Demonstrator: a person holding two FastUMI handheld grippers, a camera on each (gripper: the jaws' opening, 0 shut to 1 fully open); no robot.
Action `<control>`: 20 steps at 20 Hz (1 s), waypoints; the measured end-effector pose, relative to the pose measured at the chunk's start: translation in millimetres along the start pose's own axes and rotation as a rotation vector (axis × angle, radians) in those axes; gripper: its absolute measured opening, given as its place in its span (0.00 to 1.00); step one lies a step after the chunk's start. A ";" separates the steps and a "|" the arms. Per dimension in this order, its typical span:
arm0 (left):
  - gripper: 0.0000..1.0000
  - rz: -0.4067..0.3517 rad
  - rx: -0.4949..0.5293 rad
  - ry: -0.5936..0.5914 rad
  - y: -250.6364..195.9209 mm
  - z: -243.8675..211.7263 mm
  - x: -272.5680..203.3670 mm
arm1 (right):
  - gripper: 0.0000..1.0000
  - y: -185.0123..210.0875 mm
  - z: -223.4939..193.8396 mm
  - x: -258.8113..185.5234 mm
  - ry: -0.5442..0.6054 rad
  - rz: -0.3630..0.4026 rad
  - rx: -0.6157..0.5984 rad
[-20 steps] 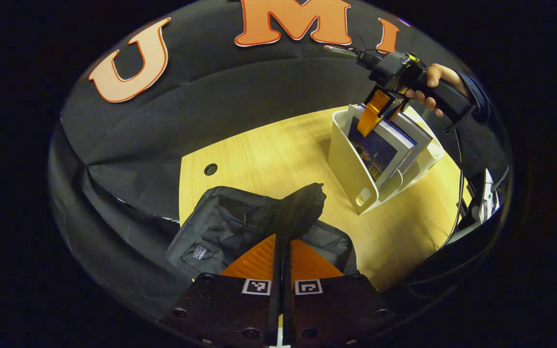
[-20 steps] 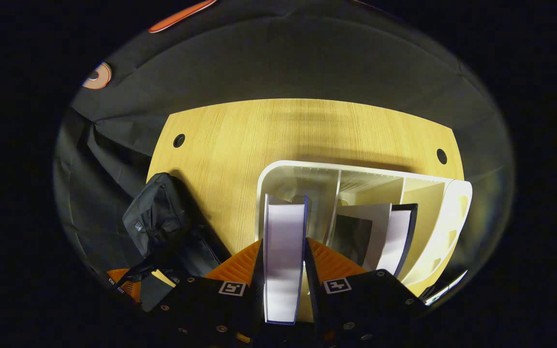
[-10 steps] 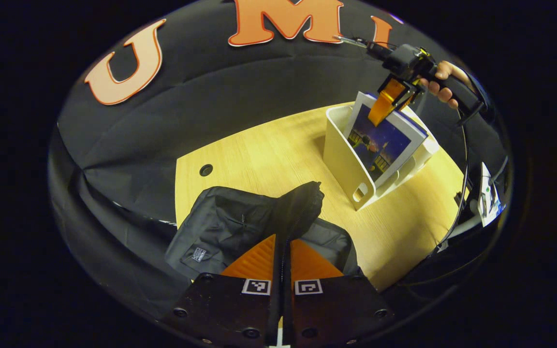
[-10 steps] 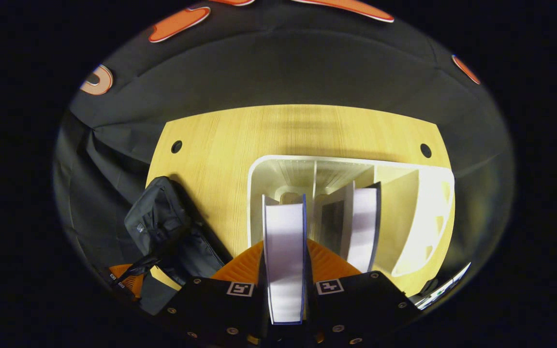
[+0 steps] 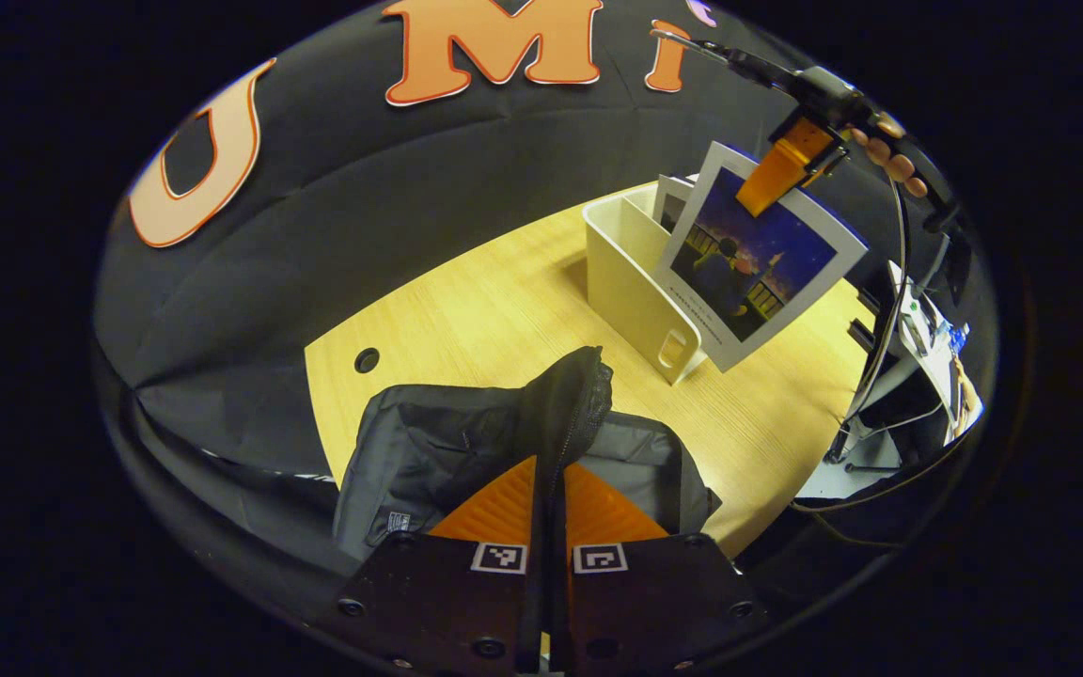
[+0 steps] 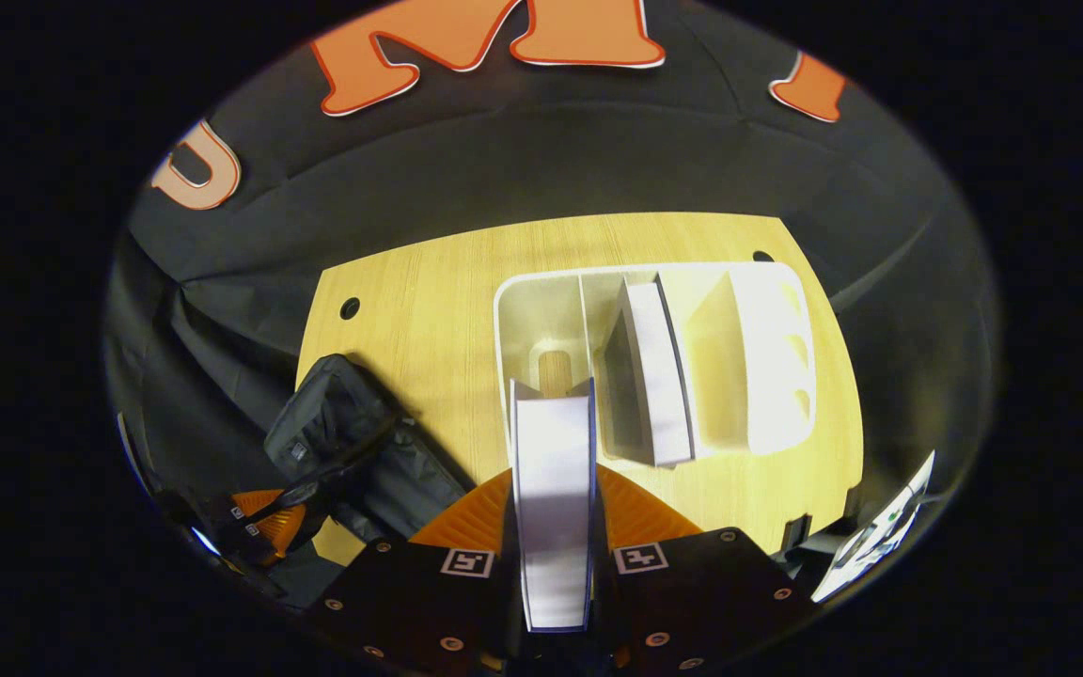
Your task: Open the schoolbag, grab two books from the bookshelf and put them into the schoolbag.
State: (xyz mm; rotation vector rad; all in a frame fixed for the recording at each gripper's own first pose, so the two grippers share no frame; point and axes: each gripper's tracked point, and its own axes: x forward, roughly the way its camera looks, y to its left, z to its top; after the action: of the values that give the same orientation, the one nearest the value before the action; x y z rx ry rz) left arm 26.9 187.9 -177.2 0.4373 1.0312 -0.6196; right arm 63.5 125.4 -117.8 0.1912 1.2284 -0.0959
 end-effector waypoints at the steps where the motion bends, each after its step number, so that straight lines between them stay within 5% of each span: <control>1: 0.04 -0.012 0.014 -0.001 1.3 -1.8 0.0 | 0.32 0.1 -7.8 -6.5 -0.008 -0.004 0.019; 6: 0.04 -0.080 0.114 -0.016 1.7 -0.1 -0.8 | 0.32 2.5 -41.0 -39.7 -0.095 0.008 0.111; 7: 0.10 -0.091 0.135 -0.019 2.1 0.5 -1.0 | 0.31 4.1 -49.1 -45.6 -0.115 0.018 0.133; 11: 0.04 -0.116 0.184 -0.018 2.9 -4.5 -5.0 | 0.31 14.9 -79.5 -59.5 -0.159 0.084 0.230; 20: 0.04 -0.156 0.186 -0.037 6.7 5.6 -3.8 | 0.32 74.9 -121.2 -38.6 -0.203 0.405 0.383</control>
State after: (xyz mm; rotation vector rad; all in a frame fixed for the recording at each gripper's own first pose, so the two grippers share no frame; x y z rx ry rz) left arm 33.6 190.6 -171.0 0.5091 0.9817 -0.8645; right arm -48.5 221.6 -113.6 0.7413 0.9399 0.0032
